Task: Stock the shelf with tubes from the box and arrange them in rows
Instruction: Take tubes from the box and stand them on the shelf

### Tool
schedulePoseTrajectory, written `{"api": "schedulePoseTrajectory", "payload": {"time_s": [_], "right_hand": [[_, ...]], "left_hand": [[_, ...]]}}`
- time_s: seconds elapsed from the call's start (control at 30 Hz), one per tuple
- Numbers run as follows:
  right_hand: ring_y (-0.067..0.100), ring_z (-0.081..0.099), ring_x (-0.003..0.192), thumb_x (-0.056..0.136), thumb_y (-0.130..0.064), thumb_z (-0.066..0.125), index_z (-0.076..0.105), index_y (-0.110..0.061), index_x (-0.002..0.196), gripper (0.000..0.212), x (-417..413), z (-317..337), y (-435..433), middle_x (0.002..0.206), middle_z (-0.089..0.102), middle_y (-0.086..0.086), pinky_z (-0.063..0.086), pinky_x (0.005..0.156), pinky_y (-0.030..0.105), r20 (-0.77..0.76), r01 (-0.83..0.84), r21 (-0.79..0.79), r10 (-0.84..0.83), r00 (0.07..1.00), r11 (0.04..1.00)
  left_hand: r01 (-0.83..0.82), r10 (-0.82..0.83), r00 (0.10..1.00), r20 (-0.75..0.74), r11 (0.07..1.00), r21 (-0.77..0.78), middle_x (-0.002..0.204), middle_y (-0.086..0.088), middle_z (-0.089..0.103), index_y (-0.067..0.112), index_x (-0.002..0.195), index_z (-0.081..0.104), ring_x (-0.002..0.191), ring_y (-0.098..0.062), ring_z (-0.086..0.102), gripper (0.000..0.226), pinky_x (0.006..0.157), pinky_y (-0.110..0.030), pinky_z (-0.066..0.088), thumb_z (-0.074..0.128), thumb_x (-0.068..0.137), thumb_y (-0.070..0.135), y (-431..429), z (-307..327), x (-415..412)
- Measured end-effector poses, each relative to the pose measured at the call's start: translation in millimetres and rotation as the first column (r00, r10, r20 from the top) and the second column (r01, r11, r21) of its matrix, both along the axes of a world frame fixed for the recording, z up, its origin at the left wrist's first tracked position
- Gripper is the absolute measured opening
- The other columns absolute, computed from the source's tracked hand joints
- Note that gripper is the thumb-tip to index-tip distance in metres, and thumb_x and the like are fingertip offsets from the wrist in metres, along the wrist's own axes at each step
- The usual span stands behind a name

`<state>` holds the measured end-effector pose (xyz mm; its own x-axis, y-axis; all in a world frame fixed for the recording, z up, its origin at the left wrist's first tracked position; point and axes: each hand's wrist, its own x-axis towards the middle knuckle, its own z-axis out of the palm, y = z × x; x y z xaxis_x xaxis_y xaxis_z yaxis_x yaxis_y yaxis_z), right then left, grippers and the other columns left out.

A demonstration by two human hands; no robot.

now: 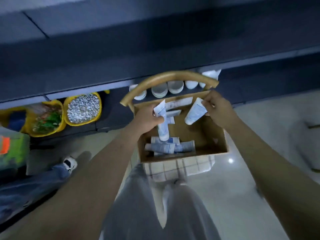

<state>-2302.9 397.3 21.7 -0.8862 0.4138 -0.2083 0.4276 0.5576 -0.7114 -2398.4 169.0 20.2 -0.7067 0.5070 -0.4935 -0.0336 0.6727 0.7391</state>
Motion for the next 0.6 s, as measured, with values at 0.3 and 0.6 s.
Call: {"api": "schedulePoseTrajectory", "payload": {"time_s": [0.3,0.6], "right_hand": [[0.024,0.062,0.085,0.093,-0.008,0.052,0.061,-0.014,0.117,0.026,-46,211,-31,0.101,0.062,0.008,0.059,0.064,0.032,-0.102,-0.268,0.057,0.273,0.957,0.962],[0.021,0.065,0.076,0.09,-0.006,0.059,0.06,-0.009,0.107,0.017,-122,348,-119,0.101,0.061,0.012,0.057,0.048,0.026,-0.175,-0.378,0.152,0.402,0.899,0.913]], "left_hand": [[-0.206,0.199,0.979,0.052,0.932,0.298,0.107,-0.009,0.067,0.008,0.116,0.057,0.086,-0.015,0.069,0.035,0.073,-0.025,0.058,0.07,0.083,0.009,-48,195,-3],[-0.238,0.311,0.929,-0.202,0.918,0.318,0.104,-0.01,0.067,0.005,0.11,0.056,0.085,-0.018,0.071,0.051,0.067,-0.027,0.059,0.081,0.073,0.029,-142,311,-69]]}}
